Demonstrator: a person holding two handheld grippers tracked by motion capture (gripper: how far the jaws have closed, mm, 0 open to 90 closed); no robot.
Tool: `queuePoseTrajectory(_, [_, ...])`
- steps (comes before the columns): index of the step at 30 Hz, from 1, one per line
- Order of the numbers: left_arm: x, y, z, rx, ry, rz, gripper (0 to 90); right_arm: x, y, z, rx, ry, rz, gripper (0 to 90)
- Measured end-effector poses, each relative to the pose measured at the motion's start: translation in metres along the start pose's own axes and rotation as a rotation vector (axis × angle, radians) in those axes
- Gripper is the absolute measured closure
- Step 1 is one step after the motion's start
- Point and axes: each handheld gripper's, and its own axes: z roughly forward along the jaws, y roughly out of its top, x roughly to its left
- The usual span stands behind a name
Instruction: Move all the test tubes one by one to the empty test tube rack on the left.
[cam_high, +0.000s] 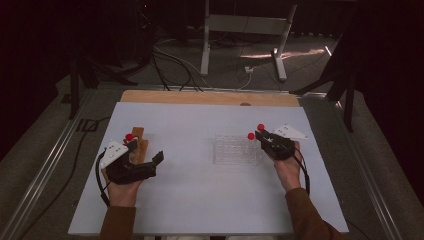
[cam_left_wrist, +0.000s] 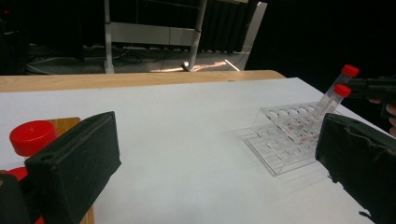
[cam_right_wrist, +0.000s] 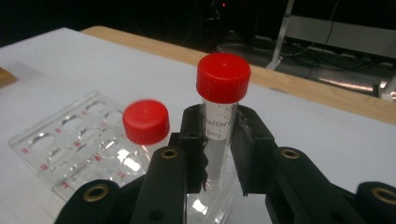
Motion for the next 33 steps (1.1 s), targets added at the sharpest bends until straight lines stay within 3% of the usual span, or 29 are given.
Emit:
queuePoseTrajectory(13, [0.001,0.0,0.0,0.005,0.002,-0.006,0.7,-0.001,0.014,-0.016,-0.045,0.014,-0.007,74.4])
queuePoseTrajectory(33, [0.001,0.0,-0.001,0.0,0.001,-0.014,0.7,0.002,0.026,-0.043,-0.051,0.057,-0.026,74.4])
